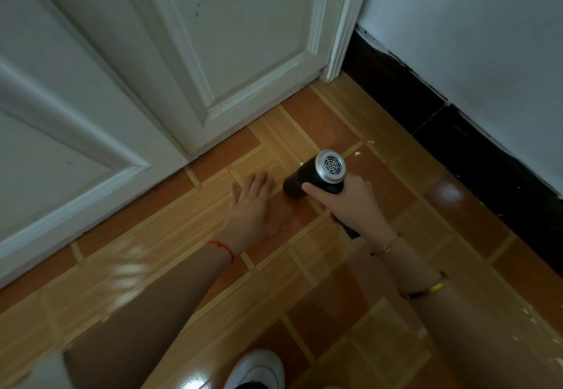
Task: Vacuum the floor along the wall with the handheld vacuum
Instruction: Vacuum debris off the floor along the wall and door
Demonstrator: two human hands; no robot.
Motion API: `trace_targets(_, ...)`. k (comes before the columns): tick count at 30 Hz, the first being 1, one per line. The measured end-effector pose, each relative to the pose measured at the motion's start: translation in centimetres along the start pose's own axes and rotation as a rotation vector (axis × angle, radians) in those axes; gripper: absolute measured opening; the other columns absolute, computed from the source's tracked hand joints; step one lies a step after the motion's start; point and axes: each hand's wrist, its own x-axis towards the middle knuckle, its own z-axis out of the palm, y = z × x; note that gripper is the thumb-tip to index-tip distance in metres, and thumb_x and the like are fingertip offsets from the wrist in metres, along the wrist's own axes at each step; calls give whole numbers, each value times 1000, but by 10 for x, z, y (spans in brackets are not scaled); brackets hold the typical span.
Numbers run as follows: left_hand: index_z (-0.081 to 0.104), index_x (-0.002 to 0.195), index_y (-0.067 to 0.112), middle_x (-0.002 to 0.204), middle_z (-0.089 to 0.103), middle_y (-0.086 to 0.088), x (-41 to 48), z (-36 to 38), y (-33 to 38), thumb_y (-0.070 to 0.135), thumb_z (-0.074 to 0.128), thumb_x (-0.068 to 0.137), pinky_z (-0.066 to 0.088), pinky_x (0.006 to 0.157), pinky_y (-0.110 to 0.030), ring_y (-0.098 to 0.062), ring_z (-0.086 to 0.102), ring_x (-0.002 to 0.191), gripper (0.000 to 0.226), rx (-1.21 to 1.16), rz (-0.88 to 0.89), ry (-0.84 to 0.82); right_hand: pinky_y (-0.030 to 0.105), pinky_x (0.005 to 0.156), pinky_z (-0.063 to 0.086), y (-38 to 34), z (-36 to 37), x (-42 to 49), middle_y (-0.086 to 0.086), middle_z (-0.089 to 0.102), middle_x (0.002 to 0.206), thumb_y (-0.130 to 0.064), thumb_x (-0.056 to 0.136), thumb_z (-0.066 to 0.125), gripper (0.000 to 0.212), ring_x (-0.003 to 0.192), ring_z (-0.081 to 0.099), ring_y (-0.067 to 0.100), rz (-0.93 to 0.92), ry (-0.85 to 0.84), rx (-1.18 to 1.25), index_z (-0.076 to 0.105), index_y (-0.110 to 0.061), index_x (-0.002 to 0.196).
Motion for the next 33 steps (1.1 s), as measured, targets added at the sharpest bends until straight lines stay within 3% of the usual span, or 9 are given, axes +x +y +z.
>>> trace_targets(4, 2, 157, 18, 166, -2, -1, -2, 2, 1, 58, 70, 76, -1, 120, -60, -24, -7, 152, 113, 17, -10, -3, 26, 46, 54, 4, 4, 1, 0, 68, 61, -45, 78, 74, 34, 41, 59, 9, -3, -10, 9, 63, -14, 86)
trace_targets(9, 0, 157, 17, 166, -4, -2, -1, -4, 7, 57, 70, 78, -2, 120, -59, -25, -9, 152, 112, 19, -36, -44, 26, 63, 55, 14, 0, 10, -9, 65, 77, -53, 74, 73, 46, 68, 63, 9, -41, 165, -24, 65, -19, 103)
trace_targets(12, 0, 157, 17, 166, -5, -2, -1, -4, 9, 55, 71, 78, -1, 120, -58, -26, -10, 152, 112, 16, -49, -55, 31, 63, 58, 16, -6, 20, -7, 67, 79, -63, 68, 69, 55, 66, 64, 12, -26, 113, -41, 64, -21, 103)
trace_targets(16, 0, 157, 15, 166, -4, -3, -2, -4, 10, 52, 71, 79, 1, 121, -58, -27, -9, 152, 112, 13, -47, -45, 25, 61, 51, 17, -8, 24, -10, 63, 77, -57, 73, 72, 48, 65, 60, 9, -50, 195, -29, 64, -22, 106)
trace_targets(21, -2, 156, 14, 166, -4, -4, -1, -2, 12, 52, 70, 80, 2, 121, -58, -27, -10, 152, 112, 40, -53, -43, 29, 65, 56, 14, -9, 31, -6, 67, 83, -57, 73, 72, 52, 68, 62, 13, -66, 168, -77, 63, -20, 109)
trace_targets(25, -1, 157, 14, 166, -4, -4, -1, -3, 13, 51, 71, 79, 1, 121, -57, -27, -10, 152, 112, 42, -59, -42, 32, 71, 56, 14, -9, 33, -5, 71, 94, -59, 73, 71, 56, 84, 66, 14, -80, 220, -101, 63, -22, 113)
trace_targets(29, 8, 156, 14, 164, 4, -6, 4, -4, 15, 48, 76, 76, 2, 121, -58, -28, -2, 152, 110, 10, -75, -24, 31, 67, 56, 15, -9, 36, -9, 63, 81, -59, 72, 72, 58, 73, 63, 14, -59, 138, -70, 63, -18, 113)
trace_targets(31, 15, 155, 13, 162, 11, -7, 7, -6, 18, 48, 75, 76, 3, 120, -59, -28, 5, 151, 105, -29, -86, 12, 36, 71, 59, 18, -13, 36, -4, 69, 89, -60, 71, 71, 61, 77, 67, 17, -21, 211, -39, 63, -19, 115)
trace_targets(33, 18, 154, 13, 160, 14, -6, 11, -7, 22, 50, 74, 76, 2, 119, -58, -28, 6, 151, 103, -57, -60, 46, 35, 80, 57, 23, -22, 35, -3, 71, 107, -59, 72, 71, 63, 95, 67, 15, -15, 303, -42, 60, -22, 123)
